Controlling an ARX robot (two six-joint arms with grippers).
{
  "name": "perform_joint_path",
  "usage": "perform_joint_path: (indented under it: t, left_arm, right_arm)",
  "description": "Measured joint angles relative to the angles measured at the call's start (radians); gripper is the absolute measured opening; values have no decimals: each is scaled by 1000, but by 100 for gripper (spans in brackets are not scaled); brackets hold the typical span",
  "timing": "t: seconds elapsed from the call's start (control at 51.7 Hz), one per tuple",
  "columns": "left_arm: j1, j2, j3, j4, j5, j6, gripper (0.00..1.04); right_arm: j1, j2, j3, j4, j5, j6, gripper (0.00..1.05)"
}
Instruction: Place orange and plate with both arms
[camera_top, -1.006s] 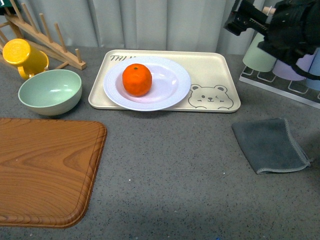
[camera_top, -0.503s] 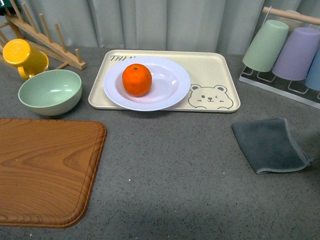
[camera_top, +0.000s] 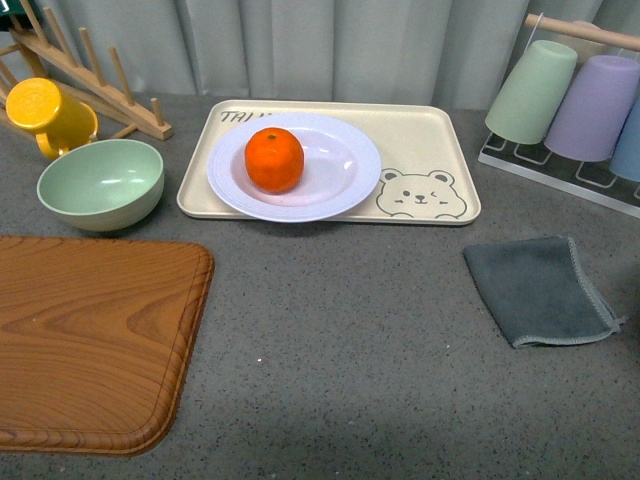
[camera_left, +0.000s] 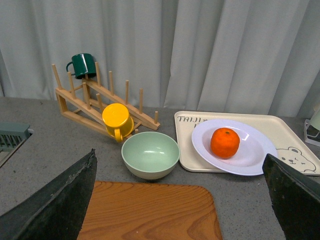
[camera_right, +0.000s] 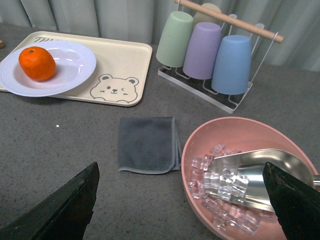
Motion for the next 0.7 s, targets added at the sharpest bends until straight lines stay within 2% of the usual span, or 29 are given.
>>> perform_joint_path:
  t: [0.077,0.232,0.271,0.29,0.31,0.348,0.387,0.522,0.697]
  left_arm:
    - [0,0,0,0,0,0,98]
    - [0,0,0,0,0,0,98]
    - [0,0,0,0,0,0,98]
    - [0,0,0,0,0,0,98]
    - [0,0,0,0,0,0,98]
    - [0,0,0,0,0,0,98]
    - [0,0,0,0,-3,0,98]
    - [0,-1,0,0,0,0,98]
    - [0,-1,0,0,0,0,98]
  right_arm:
    - [-30,-51,-6,-13,-9,-31,96]
    - [-34,-53,-8,-15,-13,-47,96]
    - [-17,-76,-22,18,19,-33,94]
    - [11,-104,-53,80,80,-1,90]
    - [19,-112,-62,96,80,-1,89]
    - [71,-172,-116,188,163,49,82]
    - [101,-210,-143,238,184,87,75]
    - [124,-230,-148,272,199,146,51]
    - [124,-230,-148,272,198,160,24]
